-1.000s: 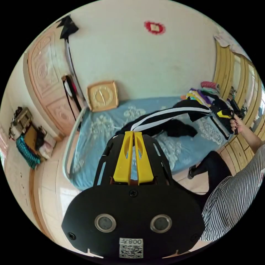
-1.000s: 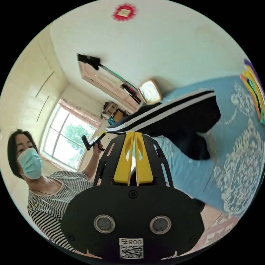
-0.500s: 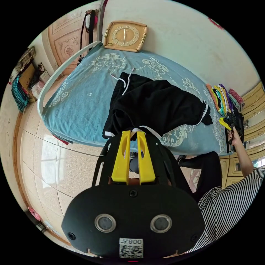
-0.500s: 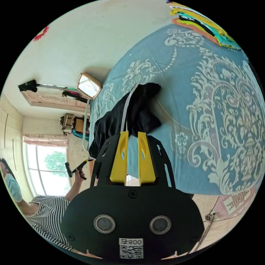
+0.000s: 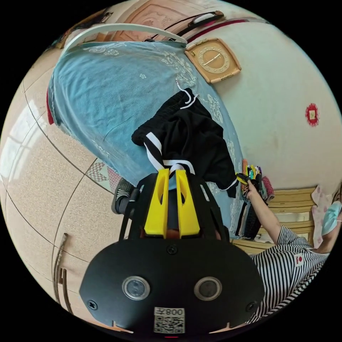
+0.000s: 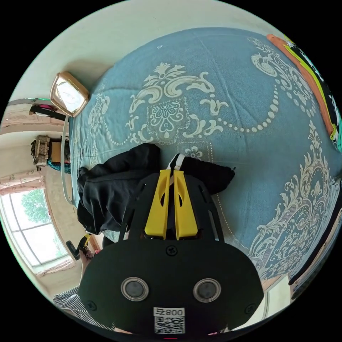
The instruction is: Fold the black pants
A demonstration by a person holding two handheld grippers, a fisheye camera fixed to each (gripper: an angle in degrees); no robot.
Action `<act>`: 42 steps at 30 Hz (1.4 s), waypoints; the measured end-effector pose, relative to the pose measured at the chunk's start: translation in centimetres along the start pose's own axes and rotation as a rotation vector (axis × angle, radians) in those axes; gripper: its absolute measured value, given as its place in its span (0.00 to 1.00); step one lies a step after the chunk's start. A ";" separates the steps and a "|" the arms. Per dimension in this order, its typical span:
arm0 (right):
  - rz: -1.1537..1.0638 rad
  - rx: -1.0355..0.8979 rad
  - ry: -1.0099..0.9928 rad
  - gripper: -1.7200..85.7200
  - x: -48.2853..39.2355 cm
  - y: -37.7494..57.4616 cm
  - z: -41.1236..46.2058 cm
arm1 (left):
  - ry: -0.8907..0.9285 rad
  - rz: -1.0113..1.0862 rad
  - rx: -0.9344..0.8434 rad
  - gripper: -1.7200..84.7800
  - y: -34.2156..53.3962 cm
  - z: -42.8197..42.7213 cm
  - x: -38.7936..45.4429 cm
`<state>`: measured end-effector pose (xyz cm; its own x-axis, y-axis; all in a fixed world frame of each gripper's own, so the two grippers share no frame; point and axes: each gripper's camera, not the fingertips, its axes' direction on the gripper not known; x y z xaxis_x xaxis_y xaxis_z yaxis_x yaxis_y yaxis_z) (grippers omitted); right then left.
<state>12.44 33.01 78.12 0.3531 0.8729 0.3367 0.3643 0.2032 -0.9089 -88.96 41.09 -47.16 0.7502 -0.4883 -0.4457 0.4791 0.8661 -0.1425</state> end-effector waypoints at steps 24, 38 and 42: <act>0.280 0.234 -0.477 0.02 20.5 20.9 -7.0 | -0.133 -0.021 -0.026 0.03 -4.9 4.6 -6.3; -0.099 0.205 -0.262 0.10 9.5 11.2 -7.9 | 0.013 0.384 -0.077 0.05 -16.2 17.1 8.3; -0.394 0.115 -0.042 0.11 -0.6 7.5 -4.0 | 0.120 0.560 -0.197 0.05 -18.4 25.0 15.5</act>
<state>18.44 32.20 72.04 0.1694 0.7351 0.6565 0.3651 0.5719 -0.7346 -74.74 14.96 -29.34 0.8019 0.0531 -0.5951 -0.0759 0.9970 -0.0134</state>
